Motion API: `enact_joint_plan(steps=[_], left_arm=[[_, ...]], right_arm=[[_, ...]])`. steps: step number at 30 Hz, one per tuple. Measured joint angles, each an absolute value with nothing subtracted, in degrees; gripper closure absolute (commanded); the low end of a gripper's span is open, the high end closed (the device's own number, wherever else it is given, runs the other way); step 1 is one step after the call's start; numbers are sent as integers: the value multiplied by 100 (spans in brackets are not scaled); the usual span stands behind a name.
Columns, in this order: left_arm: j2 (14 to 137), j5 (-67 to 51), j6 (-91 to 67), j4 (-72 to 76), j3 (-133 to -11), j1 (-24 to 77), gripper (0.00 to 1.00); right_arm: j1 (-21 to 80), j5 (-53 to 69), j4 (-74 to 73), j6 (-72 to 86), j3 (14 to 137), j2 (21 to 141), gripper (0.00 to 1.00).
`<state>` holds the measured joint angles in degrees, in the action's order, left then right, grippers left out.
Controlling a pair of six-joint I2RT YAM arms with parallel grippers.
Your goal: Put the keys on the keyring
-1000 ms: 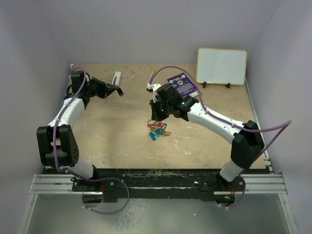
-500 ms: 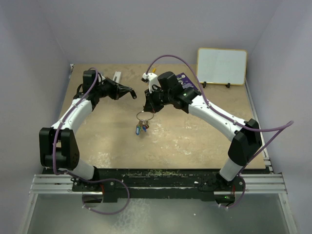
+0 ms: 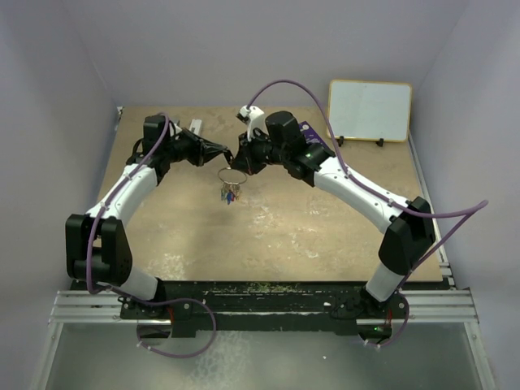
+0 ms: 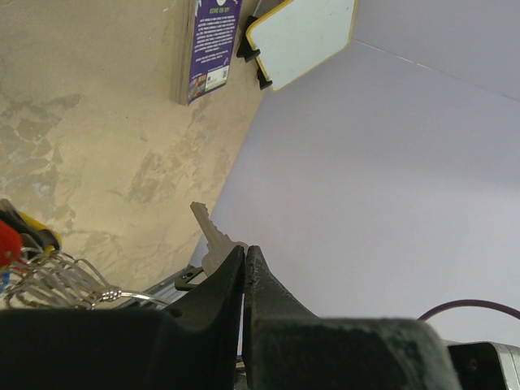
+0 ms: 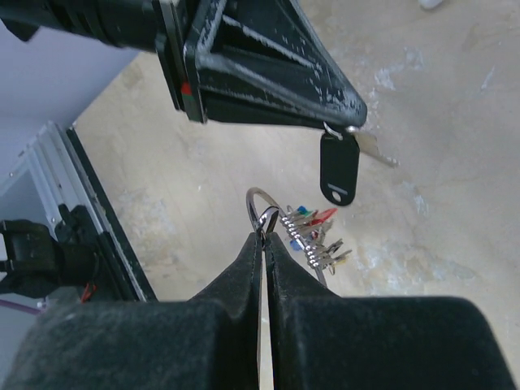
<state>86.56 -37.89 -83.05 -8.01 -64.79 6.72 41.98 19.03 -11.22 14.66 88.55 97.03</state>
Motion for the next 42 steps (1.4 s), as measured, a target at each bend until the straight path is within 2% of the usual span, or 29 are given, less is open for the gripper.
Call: enact_joint_plan(steps=[11, 42], left_arm=[[8656, -3839, -8556, -735, -6482, 803, 96], [8451, -3815, -8597, -784, -6589, 921, 96]], right_arm=[[4198, 1603, -646, 1787, 8855, 9706, 100], [4042, 1310, -565, 2018, 9223, 10005, 100]])
